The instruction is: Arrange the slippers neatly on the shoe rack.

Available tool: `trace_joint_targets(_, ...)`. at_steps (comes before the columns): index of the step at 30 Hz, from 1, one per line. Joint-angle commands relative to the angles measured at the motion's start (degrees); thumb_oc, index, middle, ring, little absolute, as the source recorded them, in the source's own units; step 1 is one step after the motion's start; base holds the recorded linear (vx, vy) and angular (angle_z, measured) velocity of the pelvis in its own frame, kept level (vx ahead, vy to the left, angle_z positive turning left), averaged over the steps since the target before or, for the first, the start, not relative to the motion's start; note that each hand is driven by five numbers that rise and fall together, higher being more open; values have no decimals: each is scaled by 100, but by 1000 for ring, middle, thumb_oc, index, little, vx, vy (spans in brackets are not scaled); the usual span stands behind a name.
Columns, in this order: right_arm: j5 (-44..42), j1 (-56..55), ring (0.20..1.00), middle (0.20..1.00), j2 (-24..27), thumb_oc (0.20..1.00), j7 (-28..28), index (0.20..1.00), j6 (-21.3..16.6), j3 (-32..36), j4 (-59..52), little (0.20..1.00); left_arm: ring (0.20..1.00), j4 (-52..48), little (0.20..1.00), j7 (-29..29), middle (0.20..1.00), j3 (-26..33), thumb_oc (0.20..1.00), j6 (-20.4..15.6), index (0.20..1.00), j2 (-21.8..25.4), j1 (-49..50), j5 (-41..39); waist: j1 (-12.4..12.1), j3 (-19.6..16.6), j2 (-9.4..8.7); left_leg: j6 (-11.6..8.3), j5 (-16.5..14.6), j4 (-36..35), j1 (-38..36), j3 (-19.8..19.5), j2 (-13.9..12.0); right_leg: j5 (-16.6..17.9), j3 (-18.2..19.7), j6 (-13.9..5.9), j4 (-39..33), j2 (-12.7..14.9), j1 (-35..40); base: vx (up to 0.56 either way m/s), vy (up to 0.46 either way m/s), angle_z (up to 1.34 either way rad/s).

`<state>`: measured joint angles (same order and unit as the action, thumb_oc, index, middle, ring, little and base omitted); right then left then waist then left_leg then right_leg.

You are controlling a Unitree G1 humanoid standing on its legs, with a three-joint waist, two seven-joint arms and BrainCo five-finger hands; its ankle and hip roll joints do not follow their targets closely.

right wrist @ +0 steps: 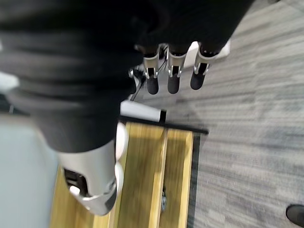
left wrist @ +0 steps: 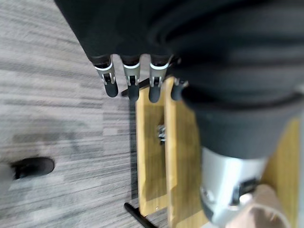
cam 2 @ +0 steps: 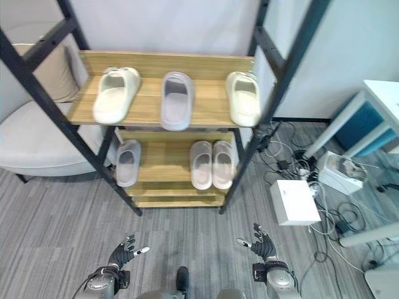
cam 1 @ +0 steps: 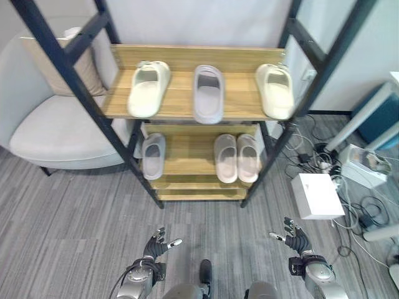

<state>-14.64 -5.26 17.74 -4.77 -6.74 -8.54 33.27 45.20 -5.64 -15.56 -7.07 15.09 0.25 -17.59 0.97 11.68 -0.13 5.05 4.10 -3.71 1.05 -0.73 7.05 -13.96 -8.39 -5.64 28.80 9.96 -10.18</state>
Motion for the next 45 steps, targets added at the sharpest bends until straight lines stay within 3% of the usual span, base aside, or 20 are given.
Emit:
trace_joint_targets(1,-158,219,1000,1000,100,1000,-78,1000,-160,59,-120,1000,1000,-435,1000,-23,1000,139,1000,-178,1000,66,-90,-161,109,383,-210,-340,-596,23,-551,22,-551,1412,-212,-145,-1842,-415,108,355,-102,3)
trace_joint_targets(4,-148,135,1000,1000,123,1000,-114,1000,-153,106,-144,1000,1000,-358,1000,-14,1000,192,1000,-167,1000,68,-216,-86,253,421,-279,-437,-758,-15,-855,-176,-518,1597,-441,-201,-2631,-641,52,331,-101,23)
trace_joint_targets(6,-186,67,1000,1000,118,1000,-70,1000,-154,126,-106,1000,1000,-270,1000,56,1000,173,1000,-161,1000,43,-250,5,304,357,-307,-477,-967,264,-878,-282,-477,1487,-305,-97,-2721,-673,278,375,-133,68)
trace_joint_targets(7,-264,16,1000,1000,134,1000,-26,1000,-163,123,23,1000,1000,-216,1000,49,1000,180,1000,-172,1000,-5,-193,37,300,253,-271,-552,-1143,603,-947,-224,-524,1379,-188,94,-2807,-794,552,311,-113,64)
trace_joint_targets(8,-264,17,1000,1000,132,1000,-26,1000,-164,123,24,1000,1000,-216,1000,48,1000,180,1000,-172,1000,-3,-194,37,306,239,-281,-550,-1130,605,-924,-228,-512,1390,-191,92,-2814,-782,536,326,-98,42)
trace_joint_targets(12,-385,1,1000,1000,339,1000,19,1000,-235,168,-5,1000,1000,-226,1000,41,1000,179,1000,-194,1000,-73,-107,-127,205,280,-288,-902,-711,2047,-381,-288,-374,1312,-199,286,-3046,-781,1051,169,-74,18)
trace_joint_targets(14,-402,49,1000,1000,385,1000,-17,1000,-228,169,9,1000,1000,-291,1000,17,1000,170,1000,-207,1000,-52,-112,-174,139,338,-326,-933,-659,2136,-48,-188,-447,1223,-203,319,-3103,-722,1210,148,-32,8)
trace_joint_targets(16,-402,79,1000,1000,384,1000,-21,1000,-236,150,24,1000,1000,-254,1000,19,1000,161,1000,-206,1000,-52,-107,-186,104,358,-350,-903,-741,1996,90,-97,-538,1177,-217,308,-3135,-679,1277,153,13,2)
trace_joint_targets(17,-396,102,1000,1000,395,1000,-24,1000,-247,129,-20,1000,1000,-171,1000,8,1000,147,1000,-184,1000,-49,-102,-155,46,345,-390,-866,-788,1510,161,-81,-753,1120,-214,268,-3151,-630,1343,167,58,-1)
trace_joint_targets(19,-351,105,1000,1000,428,1000,-49,1000,-256,87,-22,1000,1000,-200,1000,-24,1000,104,1000,-157,1000,-34,-97,-94,-2,340,-326,-895,-357,866,258,-305,-1038,1033,-193,249,-3107,-651,1380,181,95,-11)
trace_joint_targets(21,-317,55,1000,1000,421,1000,-28,1000,-235,71,-120,1000,1000,-168,1000,-15,1000,68,1000,-135,1000,-65,-113,-17,64,309,-266,-919,-255,745,191,-278,-1057,994,-234,249,-3133,-616,1440,100,113,-17)
trace_joint_targets(27,-177,-4,1000,1000,360,1000,30,1000,-167,20,-35,1000,1000,-188,1000,38,1000,8,1000,-152,1000,-48,-80,35,109,69,-195,-824,-401,79,-410,-209,-957,1131,-93,191,-3214,-609,1462,88,99,-2)
trace_joint_targets(36,121,-170,1000,1000,413,1000,131,1000,-137,-48,-295,1000,1000,-242,1000,111,1000,50,1000,-121,1000,18,17,123,136,-45,-198,-792,-500,-75,-719,-85,-944,1177,-9,90,-3344,-581,1613,24,44,-9)
trace_joint_targets(39,560,-311,1000,1000,668,1000,263,1000,-114,-136,-904,1000,1000,-325,1000,167,1000,51,1000,-100,1000,61,33,185,158,-60,-218,-791,-506,-89,-730,-77,-950,1183,20,72,-3354,-575,1615,-21,10,-7)
trace_joint_targets(42,1114,-805,1000,1000,1148,1000,623,1000,-131,-91,-1960,1000,1000,-466,1000,265,1000,90,1000,-76,1000,141,74,347,195,-55,-271,-785,-510,-92,-716,-73,-956,1183,30,50,-3344,-576,1590,-35,-4,-2)
trace_joint_targets(43,1418,-1258,1000,1000,1524,1000,963,1000,-182,61,-2758,1000,1000,-515,1000,374,1000,141,1000,-69,1000,190,113,449,230,-67,-299,-785,-519,-86,-712,-63,-956,1181,43,35,-3336,-571,1580,-27,1,-3)
trace_joint_targets(45,1530,-1478,1000,1000,1718,1000,1130,1000,-210,154,-3130,1000,1000,-475,1000,428,1000,154,1000,-71,1000,197,106,518,260,-78,-310,-784,-529,-82,-717,-53,-952,1179,58,26,-3330,-571,1575,-9,6,-2)
